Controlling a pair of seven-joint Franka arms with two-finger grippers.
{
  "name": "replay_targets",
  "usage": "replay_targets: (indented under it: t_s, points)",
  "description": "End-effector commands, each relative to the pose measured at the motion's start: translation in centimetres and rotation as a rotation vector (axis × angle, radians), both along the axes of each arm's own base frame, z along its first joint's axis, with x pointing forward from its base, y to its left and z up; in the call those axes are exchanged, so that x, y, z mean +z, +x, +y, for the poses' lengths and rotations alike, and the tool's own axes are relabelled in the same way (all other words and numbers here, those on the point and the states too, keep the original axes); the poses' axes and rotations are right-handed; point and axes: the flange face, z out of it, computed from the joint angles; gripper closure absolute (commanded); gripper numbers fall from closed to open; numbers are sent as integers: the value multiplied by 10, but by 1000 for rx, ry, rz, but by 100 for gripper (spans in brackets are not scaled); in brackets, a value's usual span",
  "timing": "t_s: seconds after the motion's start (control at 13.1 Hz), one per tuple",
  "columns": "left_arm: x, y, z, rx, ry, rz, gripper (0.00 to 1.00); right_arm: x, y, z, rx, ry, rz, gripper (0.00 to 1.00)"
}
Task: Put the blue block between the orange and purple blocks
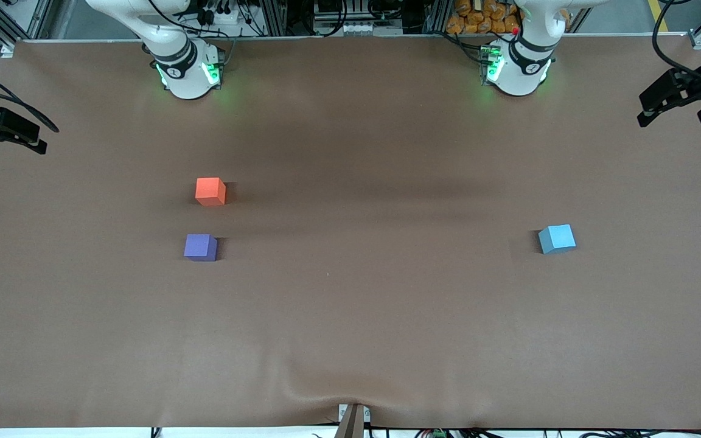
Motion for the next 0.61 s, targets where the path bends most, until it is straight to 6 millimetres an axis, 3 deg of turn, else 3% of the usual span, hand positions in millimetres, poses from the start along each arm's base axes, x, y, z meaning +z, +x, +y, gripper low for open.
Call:
replay_targets:
  t_s: [0.0,0.38,0.54]
  points:
    - [3,0,5,-2,32,1,0,2,-3,-4,-8,22,2,0]
    - [-14,8,18,-13,19,40,0,2,-3,-5,-10,22,-1,0]
    - [-21,15,8,-37,27,47,0,1,-2,-5,-10,22,-1,0]
